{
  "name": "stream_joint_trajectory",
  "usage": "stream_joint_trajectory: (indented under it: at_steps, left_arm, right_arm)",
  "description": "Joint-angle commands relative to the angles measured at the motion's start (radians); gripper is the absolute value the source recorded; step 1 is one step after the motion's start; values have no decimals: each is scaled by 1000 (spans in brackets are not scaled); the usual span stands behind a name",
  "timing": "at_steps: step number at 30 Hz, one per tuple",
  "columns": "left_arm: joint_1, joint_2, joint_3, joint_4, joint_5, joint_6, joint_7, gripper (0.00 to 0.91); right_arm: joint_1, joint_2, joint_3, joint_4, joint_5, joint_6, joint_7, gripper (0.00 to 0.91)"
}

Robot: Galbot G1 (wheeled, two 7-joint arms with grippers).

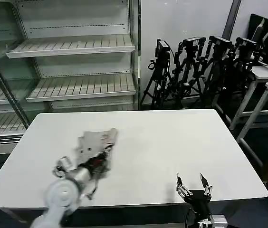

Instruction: Fold and organize the clothes.

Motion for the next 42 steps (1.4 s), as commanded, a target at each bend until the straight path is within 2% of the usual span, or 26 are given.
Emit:
stream_joint_trajectory:
  at_steps: [1,5,7,8,9,16,19,25,32,37,42]
  left_arm:
    - [-257,-277,398,187,255,-41,-79,40]
    - [-289,-344,417,284,310,-54,-76,40]
    - [-295,-353,425,310,352,-58,-66,50]
    - [-298,-357,429,325,381,-58,-58,625]
    - [-298,-358,430,328,396,-59,-52,907]
    - [-256,-292,475,295,802,-160,117,907]
    - [-217,-247,477,248,959,-309,158,907]
    - [-96,-165,371,90,1063,-475,159,907]
    - [177,-77,118,-108,1100,-468,137,907]
    - [380,-95,-64,-186,1126,-486,135,907]
    - [479,-99,-124,-220,1123,-509,127,907]
  right_arm:
    - [1,11,2,-12,-5,7,0,907]
    - [5,1,12,0,8,6,1,907]
    - [5,-4,17,8,10,5,2,907]
    - [6,-10,20,11,10,6,4,907]
    - [7,-10,20,12,10,6,5,907]
    - [20,-21,30,27,-5,9,15,907]
    - [27,-26,35,32,-49,27,23,907]
    - [34,-35,34,54,-99,62,28,907]
    - [57,-28,19,39,-99,89,24,907]
    - [77,-11,-6,46,-98,72,29,907]
    - [79,-2,-15,42,-112,70,35,907]
